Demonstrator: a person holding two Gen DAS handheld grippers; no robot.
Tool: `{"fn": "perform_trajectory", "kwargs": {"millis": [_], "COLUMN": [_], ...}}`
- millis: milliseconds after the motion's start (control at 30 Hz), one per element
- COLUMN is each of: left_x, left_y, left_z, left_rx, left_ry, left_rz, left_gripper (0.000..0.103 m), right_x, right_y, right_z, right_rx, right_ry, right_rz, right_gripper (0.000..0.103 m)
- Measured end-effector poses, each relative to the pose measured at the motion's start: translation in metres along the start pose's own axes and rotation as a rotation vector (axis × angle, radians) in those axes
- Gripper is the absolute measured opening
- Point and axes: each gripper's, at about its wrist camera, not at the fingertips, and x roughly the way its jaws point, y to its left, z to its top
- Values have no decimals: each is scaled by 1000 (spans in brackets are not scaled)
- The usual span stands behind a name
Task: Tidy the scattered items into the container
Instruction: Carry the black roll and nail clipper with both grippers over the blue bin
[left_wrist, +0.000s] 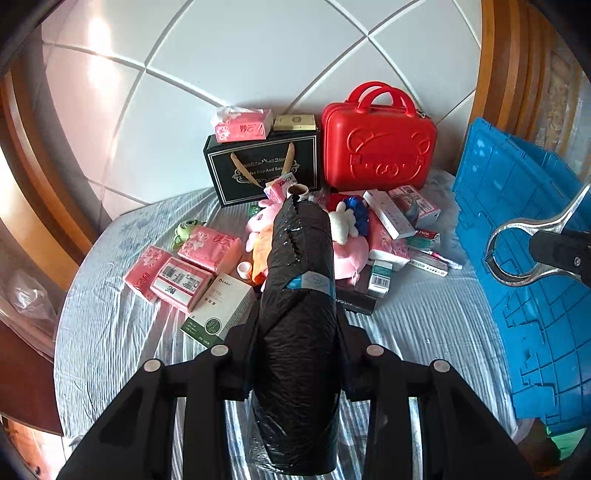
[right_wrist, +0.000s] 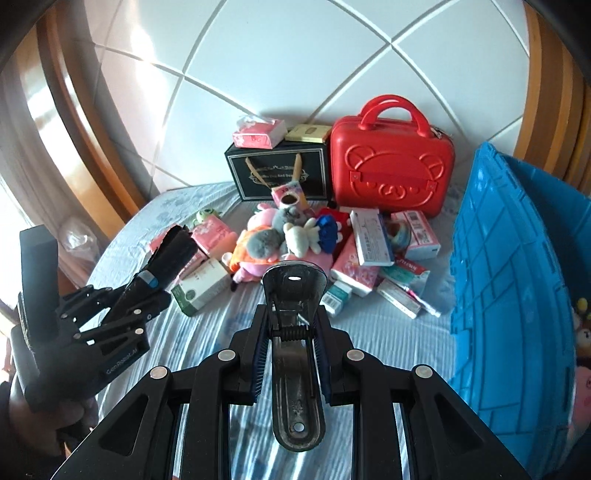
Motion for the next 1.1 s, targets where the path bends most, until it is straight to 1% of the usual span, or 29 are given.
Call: {"fn": "perform_trajectory", "kwargs": {"millis": [167, 367, 533, 667, 900, 1100], "left_x": [-37, -75, -99, -112, -124, -134], "left_y": [-21, -53, -82, -107, -151, -199], "left_z": [15, 34, 51, 62, 74, 81], "left_rx": [18, 56, 88, 113, 148, 203], "left_ry": [-44, -113, -161, -189, -196, -210], "left_rz": [-11, -42, -68, -99, -160, -210], "left_gripper": [33, 33, 33, 33, 33, 33], "right_x": [-42, -86, -118, -143, -176, -201], "right_y": [-5, -28, -49, -66, -97, -125], "right_z": [5, 1, -4, -6, -11, -19], "right_rx": [-9, -2, 8, 31, 71, 119], "right_ry": [-49, -102, -145, -189, -236, -267], "right_rz": [13, 22, 8, -9, -47, -82], "right_gripper": [23, 23, 23, 23, 23, 23]}}
